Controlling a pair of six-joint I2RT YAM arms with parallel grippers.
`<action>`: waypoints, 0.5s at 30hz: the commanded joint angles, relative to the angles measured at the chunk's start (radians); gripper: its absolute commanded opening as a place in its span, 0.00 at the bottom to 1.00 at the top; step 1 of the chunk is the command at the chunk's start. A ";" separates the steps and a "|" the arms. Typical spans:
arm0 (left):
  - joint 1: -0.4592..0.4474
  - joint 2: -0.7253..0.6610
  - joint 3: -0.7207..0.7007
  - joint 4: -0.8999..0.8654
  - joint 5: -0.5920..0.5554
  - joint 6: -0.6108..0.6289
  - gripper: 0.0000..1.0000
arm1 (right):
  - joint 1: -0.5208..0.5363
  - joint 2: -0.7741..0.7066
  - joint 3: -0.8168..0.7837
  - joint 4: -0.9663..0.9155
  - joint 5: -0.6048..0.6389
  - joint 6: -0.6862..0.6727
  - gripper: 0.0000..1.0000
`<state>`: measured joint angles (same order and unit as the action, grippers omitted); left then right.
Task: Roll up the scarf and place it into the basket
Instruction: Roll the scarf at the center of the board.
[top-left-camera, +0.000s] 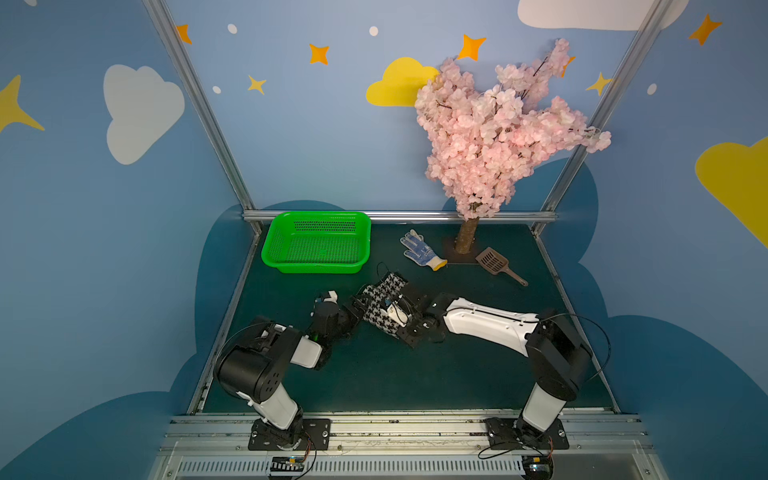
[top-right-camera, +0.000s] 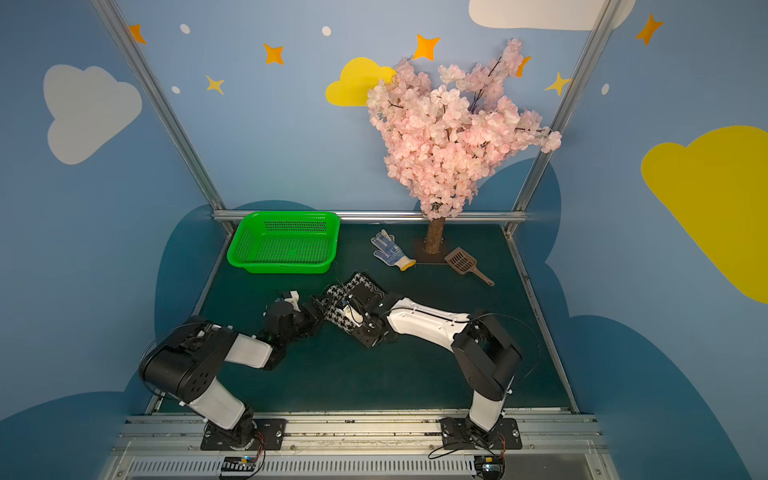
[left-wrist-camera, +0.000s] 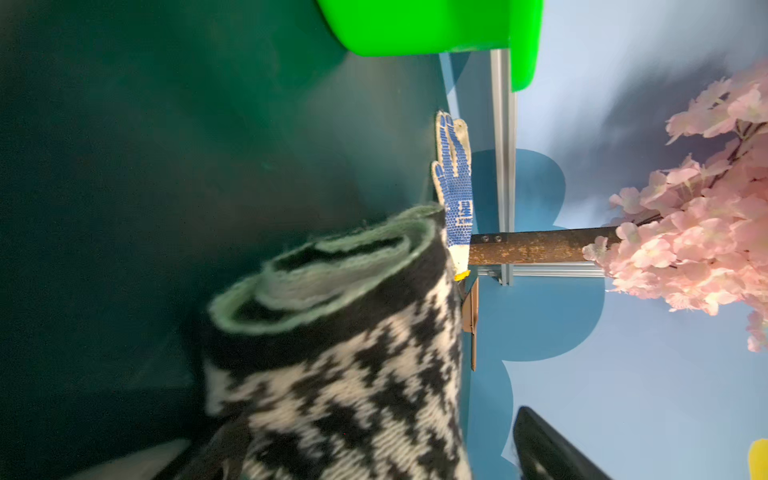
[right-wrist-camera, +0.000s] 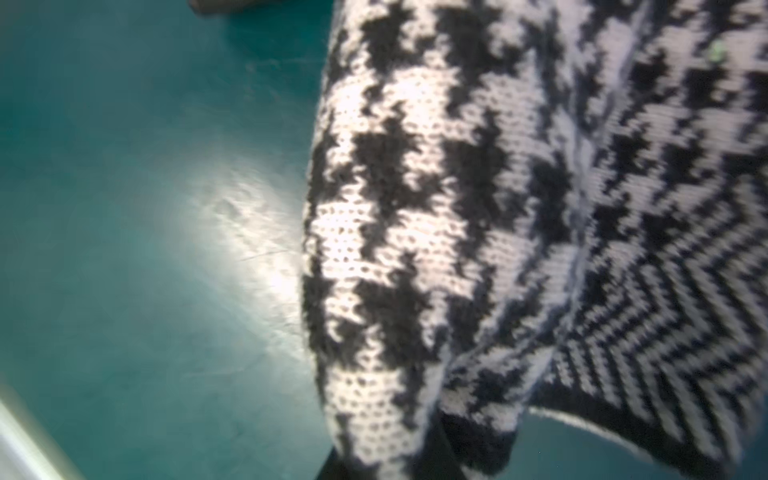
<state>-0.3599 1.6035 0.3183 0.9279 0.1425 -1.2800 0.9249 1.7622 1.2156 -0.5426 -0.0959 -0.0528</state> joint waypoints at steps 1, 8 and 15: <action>0.006 -0.081 -0.033 -0.223 -0.040 0.010 1.00 | -0.046 -0.022 0.035 -0.032 -0.290 0.030 0.07; 0.006 -0.414 0.074 -0.657 -0.090 0.200 1.00 | -0.172 0.001 -0.015 0.075 -0.649 0.110 0.07; 0.006 -0.520 0.074 -0.696 -0.097 0.278 1.00 | -0.284 0.068 -0.118 0.257 -0.902 0.224 0.08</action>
<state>-0.3557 1.0767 0.3855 0.3248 0.0486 -1.0729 0.6674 1.7916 1.1381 -0.3893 -0.8139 0.1032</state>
